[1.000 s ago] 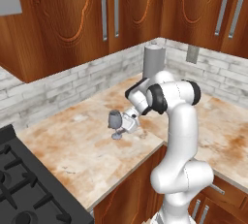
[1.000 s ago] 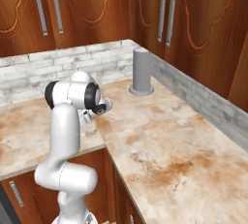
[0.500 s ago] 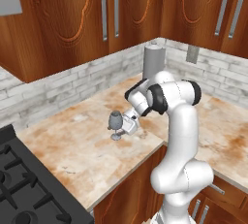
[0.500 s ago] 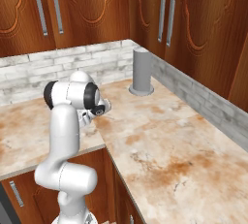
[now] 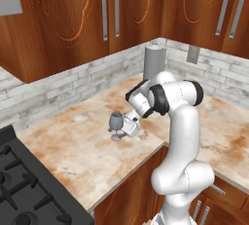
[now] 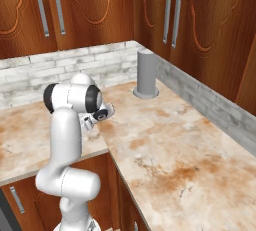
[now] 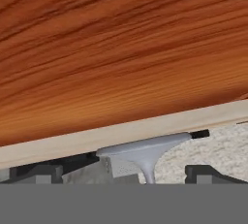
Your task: Retrieve the wine glasses from the counter and place one next to each plate.
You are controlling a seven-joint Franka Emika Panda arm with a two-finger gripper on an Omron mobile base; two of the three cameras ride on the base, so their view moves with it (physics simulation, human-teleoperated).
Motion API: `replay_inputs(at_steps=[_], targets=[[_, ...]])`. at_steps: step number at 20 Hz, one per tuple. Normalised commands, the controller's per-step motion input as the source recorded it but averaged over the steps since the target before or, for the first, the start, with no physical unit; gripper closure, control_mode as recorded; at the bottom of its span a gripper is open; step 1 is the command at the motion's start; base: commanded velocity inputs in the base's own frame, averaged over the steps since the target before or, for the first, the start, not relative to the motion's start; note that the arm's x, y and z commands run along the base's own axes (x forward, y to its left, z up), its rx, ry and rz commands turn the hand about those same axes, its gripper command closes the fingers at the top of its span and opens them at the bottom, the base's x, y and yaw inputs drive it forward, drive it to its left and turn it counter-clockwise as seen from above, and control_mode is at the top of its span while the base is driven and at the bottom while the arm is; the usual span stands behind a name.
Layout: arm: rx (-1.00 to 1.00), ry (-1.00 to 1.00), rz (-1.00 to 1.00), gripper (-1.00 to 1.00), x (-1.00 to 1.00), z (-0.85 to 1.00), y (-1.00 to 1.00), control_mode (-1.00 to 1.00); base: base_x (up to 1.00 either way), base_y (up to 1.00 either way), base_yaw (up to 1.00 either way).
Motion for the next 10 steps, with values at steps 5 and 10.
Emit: replay_inputs(at_steps=[5,10], targets=[[0.00,0.00,0.00,-1.00,-0.36,0.00,0.00,-1.00,0.00,0.00,0.00],[0.00,0.00,-0.02,-1.00,-0.01,0.00,0.00,-1.00,0.00,0.00,0.00]])
